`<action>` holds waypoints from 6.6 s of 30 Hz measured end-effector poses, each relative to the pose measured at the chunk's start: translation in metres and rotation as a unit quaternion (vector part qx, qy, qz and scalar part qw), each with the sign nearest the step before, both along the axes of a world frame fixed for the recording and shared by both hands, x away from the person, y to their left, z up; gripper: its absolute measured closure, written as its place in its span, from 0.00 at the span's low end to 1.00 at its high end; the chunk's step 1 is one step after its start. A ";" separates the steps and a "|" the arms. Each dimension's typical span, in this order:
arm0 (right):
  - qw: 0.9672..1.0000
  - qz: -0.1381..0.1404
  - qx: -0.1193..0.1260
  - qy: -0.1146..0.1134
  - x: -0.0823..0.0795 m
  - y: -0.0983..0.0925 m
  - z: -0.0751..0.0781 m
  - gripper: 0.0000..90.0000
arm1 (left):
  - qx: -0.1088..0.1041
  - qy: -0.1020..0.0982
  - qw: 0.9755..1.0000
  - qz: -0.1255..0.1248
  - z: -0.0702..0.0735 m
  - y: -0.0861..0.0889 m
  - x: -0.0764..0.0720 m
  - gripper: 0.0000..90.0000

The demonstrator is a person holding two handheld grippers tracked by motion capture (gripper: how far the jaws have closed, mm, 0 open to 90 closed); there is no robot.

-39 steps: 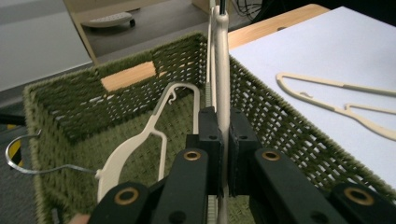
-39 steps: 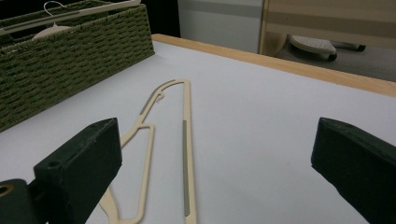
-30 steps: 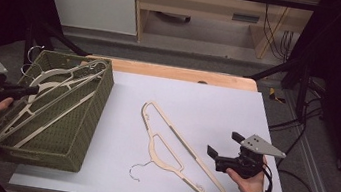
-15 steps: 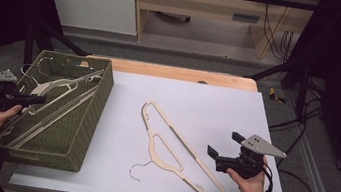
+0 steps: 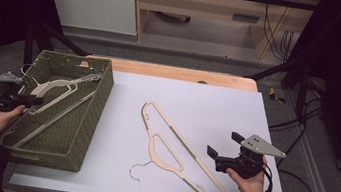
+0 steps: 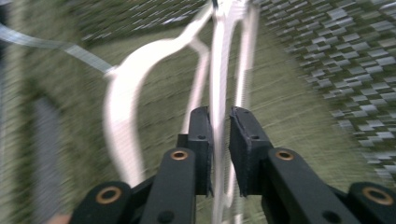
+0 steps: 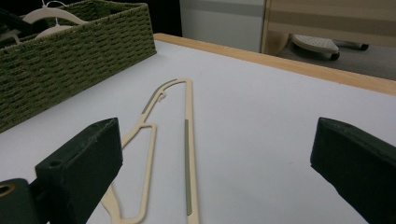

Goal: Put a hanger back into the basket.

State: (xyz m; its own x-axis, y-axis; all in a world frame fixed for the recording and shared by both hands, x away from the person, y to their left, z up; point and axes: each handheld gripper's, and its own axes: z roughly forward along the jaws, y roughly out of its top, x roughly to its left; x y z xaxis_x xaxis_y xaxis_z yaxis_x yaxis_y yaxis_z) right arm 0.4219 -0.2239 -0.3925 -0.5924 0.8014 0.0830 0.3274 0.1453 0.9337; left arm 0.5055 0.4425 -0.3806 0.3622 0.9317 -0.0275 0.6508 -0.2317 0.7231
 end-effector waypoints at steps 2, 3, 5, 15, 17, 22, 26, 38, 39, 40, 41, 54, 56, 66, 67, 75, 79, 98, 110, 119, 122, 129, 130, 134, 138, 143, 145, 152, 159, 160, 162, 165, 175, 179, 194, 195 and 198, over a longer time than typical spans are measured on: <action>1.000 0.002 -0.002 -0.001 0.000 0.001 0.000 0.03 | 0.005 0.002 1.000 0.021 -0.004 0.005 0.001 0.81; 1.000 0.006 -0.007 -0.002 0.001 0.001 -0.001 0.03 | 0.004 0.006 1.000 0.028 -0.006 0.007 0.001 0.81; 1.000 0.006 -0.007 -0.002 0.001 0.001 -0.001 0.03 | 0.001 0.013 0.999 0.032 -0.009 0.010 0.002 0.79; 1.000 0.002 -0.002 -0.001 0.000 0.002 0.000 0.03 | 0.005 0.030 0.998 0.052 -0.011 0.010 0.001 0.66; 1.000 0.003 -0.004 0.000 0.000 0.002 -0.001 0.03 | 0.012 0.025 0.998 0.050 -0.008 0.010 -0.001 0.60; 1.000 0.004 -0.004 0.000 0.000 0.003 -0.001 0.03 | 0.006 -0.009 0.999 0.044 0.006 0.005 -0.009 0.50; 1.000 0.004 -0.002 0.000 0.000 0.003 -0.001 0.03 | -0.012 -0.051 0.998 0.028 0.018 -0.007 -0.018 0.39; 1.000 0.006 0.002 -0.004 -0.001 0.002 -0.001 0.03 | -0.076 -0.143 0.985 -0.065 0.047 -0.063 -0.045 0.23; 1.000 0.005 0.003 -0.004 -0.001 0.001 -0.001 0.03 | -0.079 -0.147 0.983 -0.073 0.048 -0.069 -0.047 0.22; 1.000 0.006 0.004 -0.004 -0.001 0.001 -0.001 0.03 | -0.082 -0.149 0.982 -0.083 0.048 -0.077 -0.049 0.20; 1.000 0.007 0.004 -0.003 -0.001 0.001 -0.001 0.03 | -0.083 -0.151 0.981 -0.087 0.048 -0.082 -0.050 0.18; 1.000 0.011 0.005 -0.004 -0.002 0.001 -0.002 0.03 | -0.094 -0.169 0.966 -0.174 0.041 -0.160 -0.071 0.13; 1.000 0.014 0.002 -0.003 -0.002 0.001 -0.003 0.03 | -0.092 -0.170 0.962 -0.191 0.037 -0.180 -0.075 0.13; 1.000 0.016 0.002 -0.004 -0.003 0.002 -0.003 0.03 | -0.074 -0.157 0.955 -0.241 0.020 -0.231 -0.086 0.16; 1.000 0.019 0.002 -0.004 -0.003 0.002 -0.003 0.03 | -0.071 -0.157 0.955 -0.243 0.018 -0.234 -0.087 0.16; 1.000 0.022 0.000 -0.005 -0.004 0.003 -0.003 0.03 | -0.057 -0.119 0.953 -0.271 -0.006 -0.263 -0.086 0.19; 1.000 0.024 0.000 -0.003 -0.004 0.004 -0.005 0.03 | -0.051 -0.099 0.954 -0.279 -0.018 -0.277 -0.086 0.23; 0.999 0.033 -0.013 0.004 -0.003 0.012 -0.009 0.04 | -0.006 -0.011 0.958 -0.288 -0.072 -0.313 -0.081 0.45; 0.999 0.038 -0.022 0.005 -0.001 0.017 -0.012 0.04 | 0.010 0.019 0.961 -0.277 -0.091 -0.321 -0.077 0.74; 0.999 0.039 -0.025 0.006 -0.001 0.019 -0.013 0.04 | 0.018 0.017 0.966 -0.257 -0.095 -0.325 -0.078 0.89; 0.999 0.039 -0.024 0.006 -0.001 0.020 -0.013 0.04 | 0.026 0.016 0.966 -0.255 -0.095 -0.327 -0.080 0.90; 0.999 0.047 -0.026 0.009 -0.001 0.028 -0.013 0.04 | 0.029 0.036 0.971 -0.236 -0.092 -0.332 -0.079 0.98; 0.998 0.051 -0.028 0.009 -0.001 0.030 -0.014 0.04 | 0.029 0.036 0.971 -0.235 -0.092 -0.332 -0.079 0.98; 0.997 0.062 -0.032 0.016 0.000 0.039 -0.017 0.04 | 0.029 0.035 0.971 -0.235 -0.092 -0.333 -0.079 0.98; 0.997 0.070 -0.037 0.022 0.001 0.046 -0.021 0.04 | 0.021 0.040 0.970 -0.239 -0.091 -0.331 -0.077 0.99; 0.996 0.080 -0.041 0.025 0.001 0.052 -0.023 0.05 | 0.026 0.041 0.967 -0.249 -0.084 -0.331 -0.078 0.99; 0.995 0.086 -0.043 0.027 0.001 0.055 -0.025 0.06 | 0.024 0.035 0.967 -0.251 -0.079 -0.330 -0.079 0.99; 0.991 0.113 -0.055 0.044 0.003 0.075 -0.035 0.09 | 0.033 0.029 0.963 -0.267 -0.061 -0.334 -0.083 0.99; 0.986 0.141 -0.070 0.058 0.003 0.091 -0.043 0.13 | 0.040 0.029 0.962 -0.270 -0.054 -0.337 -0.083 0.99; 0.985 0.144 -0.072 0.060 0.003 0.092 -0.044 0.14 | 0.039 0.028 0.962 -0.270 -0.053 -0.338 -0.083 0.99; 0.984 0.147 -0.076 0.064 0.003 0.095 -0.045 0.16 | 0.037 0.028 0.962 -0.271 -0.050 -0.338 -0.082 0.99; 0.981 0.157 -0.082 0.073 0.003 0.100 -0.048 0.22 | 0.035 0.025 0.962 -0.271 -0.045 -0.339 -0.082 0.99; 0.969 0.183 -0.121 0.112 0.007 0.113 -0.062 0.43 | 0.035 0.024 0.960 -0.276 -0.036 -0.343 -0.081 0.99; 0.965 0.188 -0.133 0.124 0.009 0.118 -0.067 0.54 | 0.033 0.024 0.960 -0.277 -0.035 -0.343 -0.081 0.99; 0.962 0.196 -0.157 0.111 0.009 0.116 -0.066 0.78 | 0.007 -0.009 0.957 -0.290 -0.030 -0.336 -0.082 0.94; 0.962 0.197 -0.158 0.108 0.009 0.115 -0.066 0.79 | -0.002 -0.013 0.957 -0.289 -0.027 -0.334 -0.082 0.93; 0.963 0.195 -0.156 0.102 0.008 0.114 -0.064 0.79 | -0.032 -0.032 0.958 -0.283 -0.017 -0.323 -0.081 0.80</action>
